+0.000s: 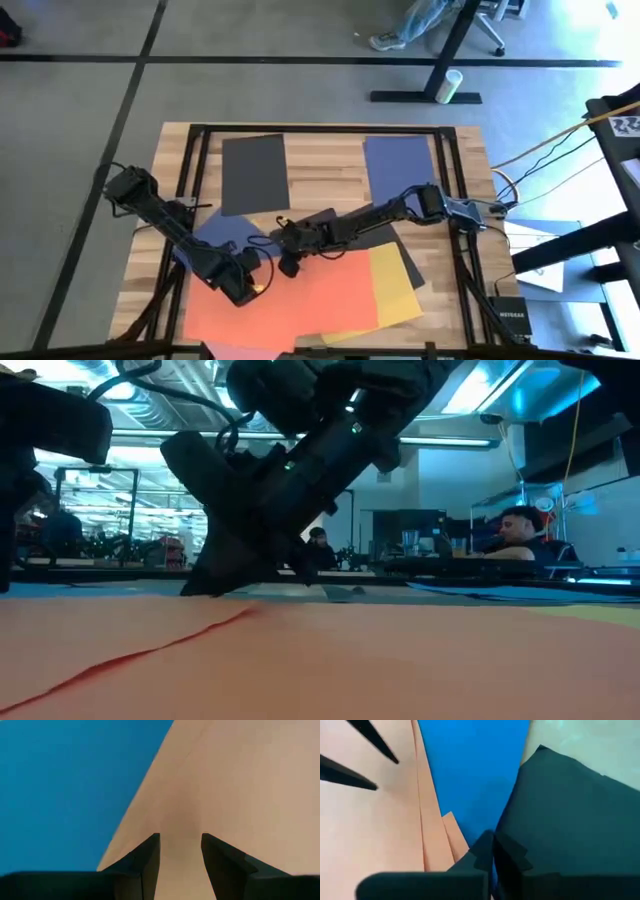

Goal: Organize paper
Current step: Stack the blue paper on top of the other blue paper

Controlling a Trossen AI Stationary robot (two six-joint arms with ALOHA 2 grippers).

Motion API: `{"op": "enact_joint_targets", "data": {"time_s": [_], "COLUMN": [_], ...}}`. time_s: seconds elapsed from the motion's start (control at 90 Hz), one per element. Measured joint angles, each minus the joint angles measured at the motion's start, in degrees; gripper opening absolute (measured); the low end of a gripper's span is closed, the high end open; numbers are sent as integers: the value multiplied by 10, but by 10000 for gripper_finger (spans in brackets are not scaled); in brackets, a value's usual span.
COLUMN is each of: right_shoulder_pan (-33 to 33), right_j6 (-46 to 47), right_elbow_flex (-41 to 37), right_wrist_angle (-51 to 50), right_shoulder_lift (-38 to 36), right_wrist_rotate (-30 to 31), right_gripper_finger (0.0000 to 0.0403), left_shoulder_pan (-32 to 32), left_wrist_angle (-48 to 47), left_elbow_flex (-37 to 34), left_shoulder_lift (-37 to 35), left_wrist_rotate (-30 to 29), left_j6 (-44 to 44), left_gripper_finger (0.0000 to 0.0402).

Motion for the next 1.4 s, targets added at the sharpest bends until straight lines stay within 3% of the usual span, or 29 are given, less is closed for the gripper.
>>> {"op": "enact_joint_targets", "data": {"time_s": [0.222, 0.367, 0.589, 0.744, 0.856, 0.978, 1.189, 1.4], "right_shoulder_pan": [1, 9, 17, 19, 14, -6, -21, -18], "right_j6": [-13, -6, 111, 274, 413, 388, 480, 740], "right_elbow_flex": [1, 1, 2, 2, 0, -49, -141, -256], "right_wrist_angle": [-53, -155, -438, -688, -868, -832, -851, -858], "right_shoulder_lift": [-62, -111, -189, -243, -255, -293, -307, -318], "right_wrist_rotate": [88, 183, 346, 395, 399, 360, 313, 295], "right_gripper_finger": [0, 0, 0, 0, 0, 0, 0, 0], "left_shoulder_pan": [0, 0, 0, 0, 0, 1, -1, 0], "left_wrist_angle": [-15, -22, -26, -26, -26, -26, -26, -21], "left_elbow_flex": [0, 0, 0, 0, 0, 0, 0, 0], "left_shoulder_lift": [0, 0, 0, 0, 0, 0, 0, -1], "left_wrist_rotate": [6, 6, 6, 6, -1, -7, -11, -14], "left_j6": [4, 4, 5, 12, 13, 13, 12, 6], "left_gripper_finger": [129, 129, 129, 129, 129, 129, 129, 129]}}
